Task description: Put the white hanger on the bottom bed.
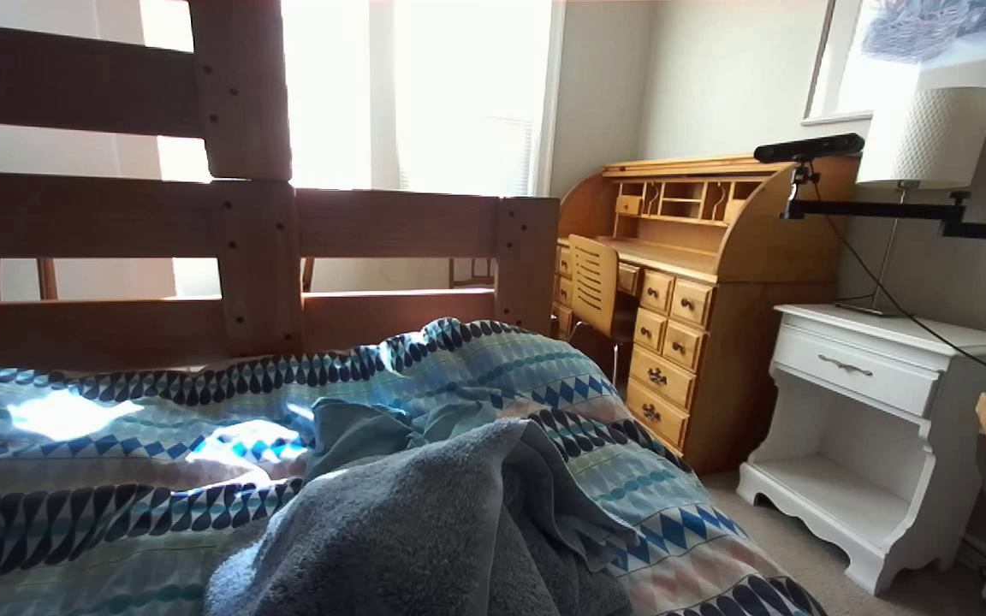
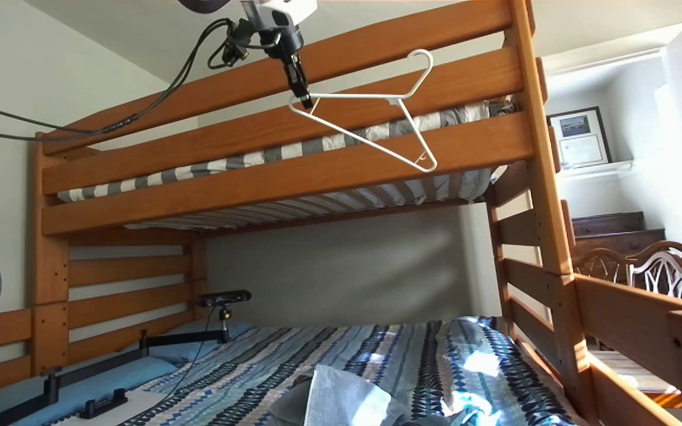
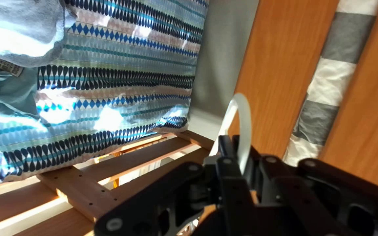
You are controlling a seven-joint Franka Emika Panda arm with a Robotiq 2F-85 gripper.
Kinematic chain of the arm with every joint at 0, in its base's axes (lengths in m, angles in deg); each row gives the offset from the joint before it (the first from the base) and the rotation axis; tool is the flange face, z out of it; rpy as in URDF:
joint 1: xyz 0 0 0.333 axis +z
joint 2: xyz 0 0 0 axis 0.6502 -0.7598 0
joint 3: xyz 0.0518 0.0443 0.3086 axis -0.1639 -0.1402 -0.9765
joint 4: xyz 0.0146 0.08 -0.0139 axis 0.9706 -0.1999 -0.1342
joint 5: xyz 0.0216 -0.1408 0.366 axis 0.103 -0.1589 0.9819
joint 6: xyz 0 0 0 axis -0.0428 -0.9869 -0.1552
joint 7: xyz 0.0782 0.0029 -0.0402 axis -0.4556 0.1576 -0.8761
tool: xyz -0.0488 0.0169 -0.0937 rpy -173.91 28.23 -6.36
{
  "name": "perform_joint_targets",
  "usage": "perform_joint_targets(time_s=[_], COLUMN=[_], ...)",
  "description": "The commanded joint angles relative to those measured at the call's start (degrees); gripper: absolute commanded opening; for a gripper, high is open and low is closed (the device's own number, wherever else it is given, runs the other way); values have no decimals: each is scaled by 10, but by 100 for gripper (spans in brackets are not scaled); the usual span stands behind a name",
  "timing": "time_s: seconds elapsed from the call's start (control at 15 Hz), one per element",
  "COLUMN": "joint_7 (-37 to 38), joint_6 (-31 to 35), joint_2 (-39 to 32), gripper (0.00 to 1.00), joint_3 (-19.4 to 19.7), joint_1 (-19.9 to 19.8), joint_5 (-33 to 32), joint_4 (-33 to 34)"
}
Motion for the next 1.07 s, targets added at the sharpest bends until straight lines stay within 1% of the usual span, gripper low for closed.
perform_joint_targets(time_s=[0.0,0.33,0.4,0.47,0.6,0.67,0.73,1.0], joint_7=[-64,-192,-146,-164,-178,-179,-190,-233], joint_6=[-5,-11,-10,-10,-10,-10,-1,29], joint_2=[17,15,0,0,0,0,-5,-37], gripper=[2,2,7,7,7,2,2,2], joint_3=[19,32,16,17,18,18,10,14], joint_1=[16,30,12,13,13,13,15,27], joint_5=[52,131,97,106,113,114,109,181], joint_4=[-47,-101,-69,-79,-88,-88,-79,-94])
